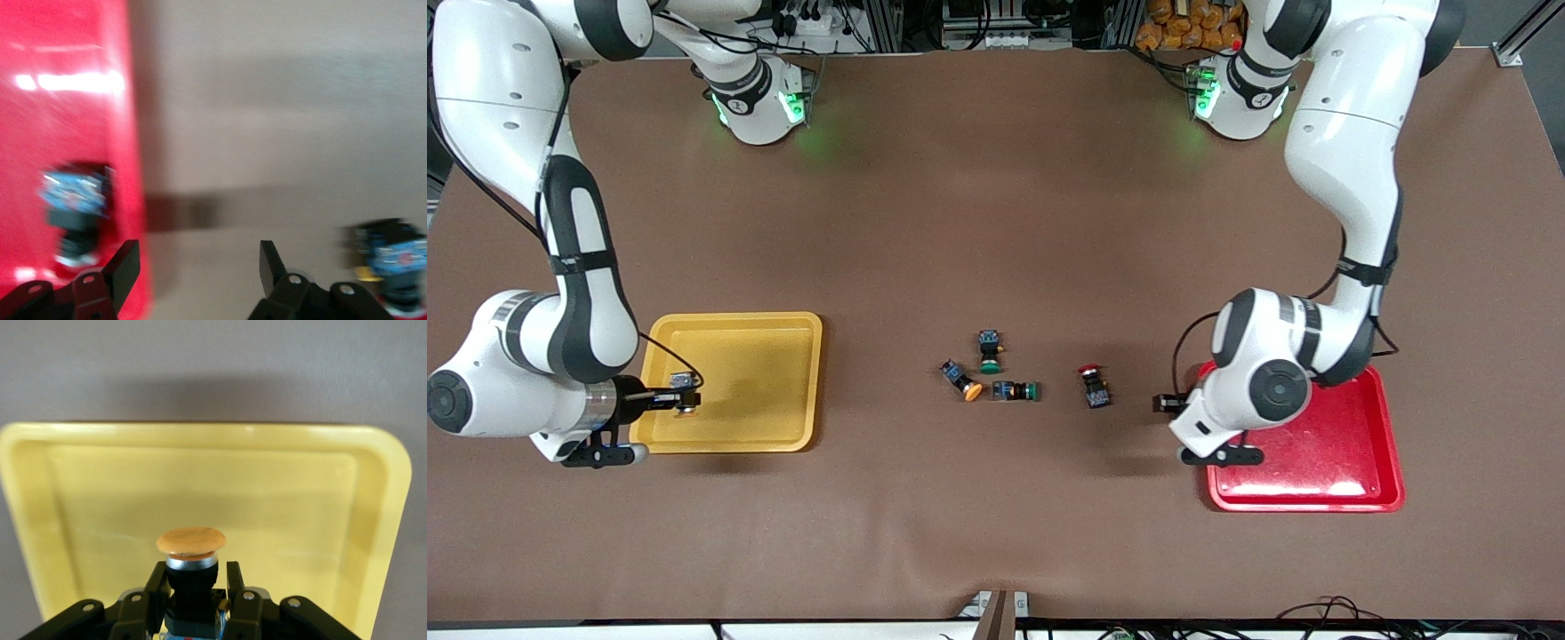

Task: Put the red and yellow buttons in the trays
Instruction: 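Release the red button while the right gripper lowers the yellow button into the yellow tray, then grasp the second red button with the left gripper while the right gripper grasps yellow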

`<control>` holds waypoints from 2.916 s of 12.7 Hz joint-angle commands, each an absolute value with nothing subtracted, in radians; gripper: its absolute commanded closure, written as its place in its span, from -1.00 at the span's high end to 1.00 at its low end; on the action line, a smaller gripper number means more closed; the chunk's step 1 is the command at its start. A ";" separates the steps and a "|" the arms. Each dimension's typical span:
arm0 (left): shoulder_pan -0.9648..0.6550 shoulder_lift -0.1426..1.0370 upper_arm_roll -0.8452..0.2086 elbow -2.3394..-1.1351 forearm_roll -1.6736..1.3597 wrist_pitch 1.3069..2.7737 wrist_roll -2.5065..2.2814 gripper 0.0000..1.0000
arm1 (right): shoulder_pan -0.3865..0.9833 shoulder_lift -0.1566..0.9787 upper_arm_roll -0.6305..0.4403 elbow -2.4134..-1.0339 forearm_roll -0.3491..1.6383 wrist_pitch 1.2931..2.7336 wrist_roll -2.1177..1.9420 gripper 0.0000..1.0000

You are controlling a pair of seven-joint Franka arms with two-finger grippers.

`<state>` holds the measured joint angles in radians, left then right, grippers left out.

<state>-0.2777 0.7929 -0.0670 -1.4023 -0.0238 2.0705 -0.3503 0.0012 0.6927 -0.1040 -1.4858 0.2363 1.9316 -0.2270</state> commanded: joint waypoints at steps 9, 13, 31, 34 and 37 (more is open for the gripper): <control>-0.452 0.838 -0.112 -1.416 -0.071 2.183 -0.669 0.92 | -0.031 0.695 -0.086 -1.603 0.190 1.994 -0.221 1.00; -0.440 0.853 -0.107 -1.419 -0.067 2.187 -0.631 0.77 | 0.020 0.686 -0.083 -1.553 0.192 1.979 -0.209 1.00; -0.175 0.759 -0.101 -1.390 0.054 2.016 -0.243 -1.00 | 0.395 0.779 0.049 -1.448 0.304 2.213 -0.203 1.00; -0.092 0.764 -0.101 -1.397 0.054 2.016 -0.109 -1.00 | 0.449 0.819 0.049 -1.407 0.304 2.243 -0.137 1.00; -0.028 0.770 -0.101 -1.408 0.052 2.016 -0.025 -0.99 | 0.498 0.871 0.048 -1.361 0.302 2.264 -0.057 1.00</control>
